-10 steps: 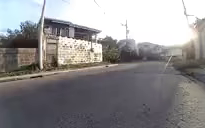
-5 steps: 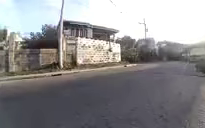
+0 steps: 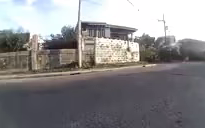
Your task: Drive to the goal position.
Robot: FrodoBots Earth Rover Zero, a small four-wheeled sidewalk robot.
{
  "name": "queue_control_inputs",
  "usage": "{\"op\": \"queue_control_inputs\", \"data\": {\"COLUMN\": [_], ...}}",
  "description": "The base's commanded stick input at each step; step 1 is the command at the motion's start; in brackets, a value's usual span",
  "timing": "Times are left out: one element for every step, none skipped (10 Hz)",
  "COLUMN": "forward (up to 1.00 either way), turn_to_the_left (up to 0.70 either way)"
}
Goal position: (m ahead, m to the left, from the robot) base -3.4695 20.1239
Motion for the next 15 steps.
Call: {"op": "queue_control_inputs", "data": {"forward": [0.0,0.0,0.0,0.0,0.0,0.0,0.0,0.0,0.0,0.0,0.0,0.0,0.0,0.11,0.46], "turn_to_the_left": [1.0,1.0,1.0,1.0,1.0,1.0,1.0,1.0,1.0,1.0,1.0,1.0,1.0,0.79,0.07]}}
